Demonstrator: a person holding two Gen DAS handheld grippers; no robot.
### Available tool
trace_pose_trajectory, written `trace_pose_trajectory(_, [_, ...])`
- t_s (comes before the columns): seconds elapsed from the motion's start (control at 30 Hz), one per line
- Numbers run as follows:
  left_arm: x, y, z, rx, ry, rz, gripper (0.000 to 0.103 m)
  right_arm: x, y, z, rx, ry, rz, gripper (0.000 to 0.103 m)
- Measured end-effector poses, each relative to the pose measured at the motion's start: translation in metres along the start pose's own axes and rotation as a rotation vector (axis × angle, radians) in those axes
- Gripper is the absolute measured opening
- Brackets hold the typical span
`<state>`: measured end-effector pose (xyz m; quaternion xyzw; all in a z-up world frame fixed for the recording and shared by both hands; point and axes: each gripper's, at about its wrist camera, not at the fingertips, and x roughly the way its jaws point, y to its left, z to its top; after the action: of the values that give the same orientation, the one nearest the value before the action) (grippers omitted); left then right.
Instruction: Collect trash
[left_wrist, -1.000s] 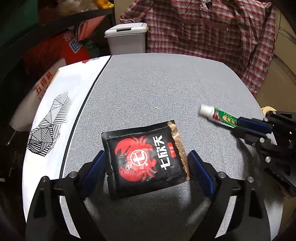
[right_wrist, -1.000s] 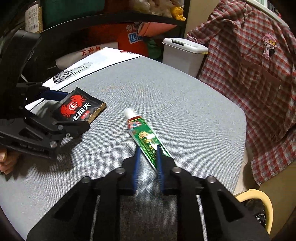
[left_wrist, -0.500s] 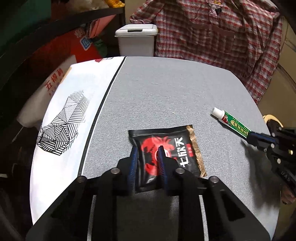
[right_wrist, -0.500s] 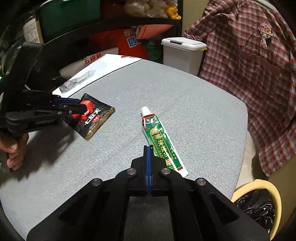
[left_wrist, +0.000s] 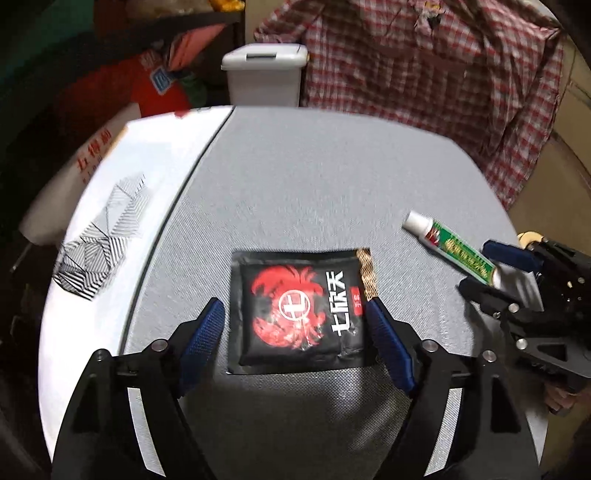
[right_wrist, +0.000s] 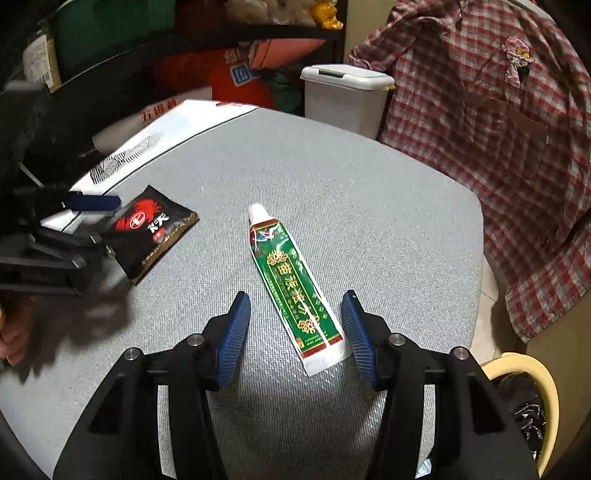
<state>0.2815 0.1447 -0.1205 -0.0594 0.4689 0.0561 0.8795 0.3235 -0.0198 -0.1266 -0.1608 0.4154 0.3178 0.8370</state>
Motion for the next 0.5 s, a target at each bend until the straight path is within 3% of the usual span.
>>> trace_pose_trajectory(0.1, [0.006, -0.004, 0.002, -0.003, 0.019, 0.003, 0.094, 0.002, -0.002, 0.0, 0.015, -0.006, 0.014, 0.052])
trace_pose_trajectory(0.17, [0.008, -0.01, 0.001, 0.028, 0.019, 0.025, 0.095, 0.002, -0.001, 0.0, 0.012, -0.008, 0.022, 0.05])
trace_pose_trajectory(0.3, [0.009, -0.014, 0.001, 0.04, 0.011, 0.037, 0.096, 0.0, 0.004, 0.0, -0.005, -0.019, 0.036, 0.03])
trace_pose_trajectory(0.5, [0.003, -0.021, 0.001, 0.087, -0.012, 0.024, 0.073, -0.001, 0.004, 0.0, 0.001, -0.024, 0.033, 0.026])
